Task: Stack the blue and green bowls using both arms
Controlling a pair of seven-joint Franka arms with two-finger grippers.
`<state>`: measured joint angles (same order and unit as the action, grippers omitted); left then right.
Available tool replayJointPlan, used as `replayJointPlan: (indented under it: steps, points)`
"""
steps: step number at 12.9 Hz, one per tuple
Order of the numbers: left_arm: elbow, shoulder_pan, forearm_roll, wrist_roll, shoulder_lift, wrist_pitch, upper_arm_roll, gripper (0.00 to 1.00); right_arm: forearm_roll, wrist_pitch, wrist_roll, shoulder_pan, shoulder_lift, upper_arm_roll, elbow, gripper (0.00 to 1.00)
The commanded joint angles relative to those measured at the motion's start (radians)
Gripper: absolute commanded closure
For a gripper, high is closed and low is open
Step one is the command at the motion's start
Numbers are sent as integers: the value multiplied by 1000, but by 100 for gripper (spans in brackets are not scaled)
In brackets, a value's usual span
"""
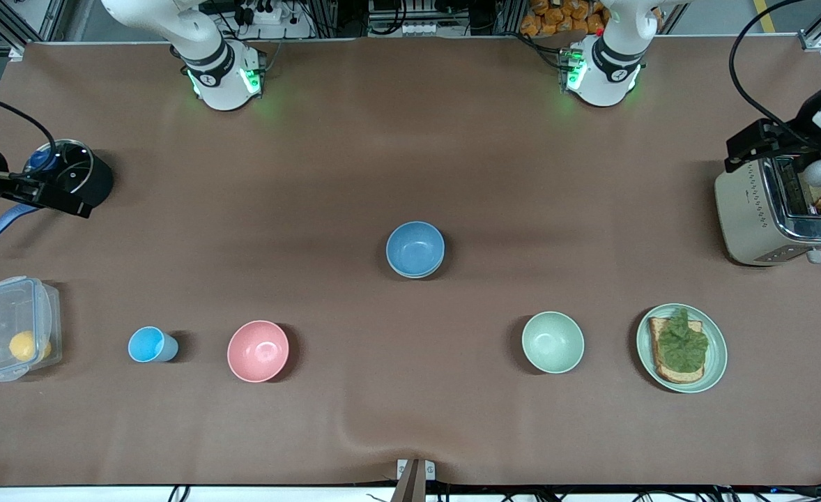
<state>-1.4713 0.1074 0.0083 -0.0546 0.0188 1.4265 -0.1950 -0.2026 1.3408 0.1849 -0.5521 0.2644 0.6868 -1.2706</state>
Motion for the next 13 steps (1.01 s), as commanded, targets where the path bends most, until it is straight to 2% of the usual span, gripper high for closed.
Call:
replayJointPlan:
  steps: [1, 3, 4, 5, 6, 8, 10, 12, 13]
  points:
    - [-54, -8, -34, -7, -51, -4, 12, 0, 37, 30, -11, -2, 3, 0, 10, 0]
    - [-55, -8, -40, -7, -51, -3, 14, 0, 31, 66, -16, 7, -1, -7, 8, 0]
    - [-58, -8, -41, -7, -51, -3, 14, 0, 31, 78, -16, 23, -10, -35, 5, 0]
    - [-58, -8, -41, -8, -53, -3, 12, 0, 37, 83, -16, 73, -20, -96, 2, 0]
    - [-58, -8, -41, -8, -59, -3, 12, 0, 54, 95, -16, 155, -34, -186, -1, 0]
    - [-72, -8, -41, -8, -62, -3, 12, 0, 109, 128, -16, 346, -73, -414, -30, 0]
    - [-73, -11, -41, -8, -62, 0, 12, 0, 129, 223, -18, 440, -146, -522, -152, 0]
    - [-72, -18, -41, -8, -62, 2, 9, 0, 133, 352, -18, 582, -236, -689, -309, 0]
    - [-72, -23, -41, -8, -62, 2, 8, 0, 137, 379, -16, 604, -258, -717, -346, 0]
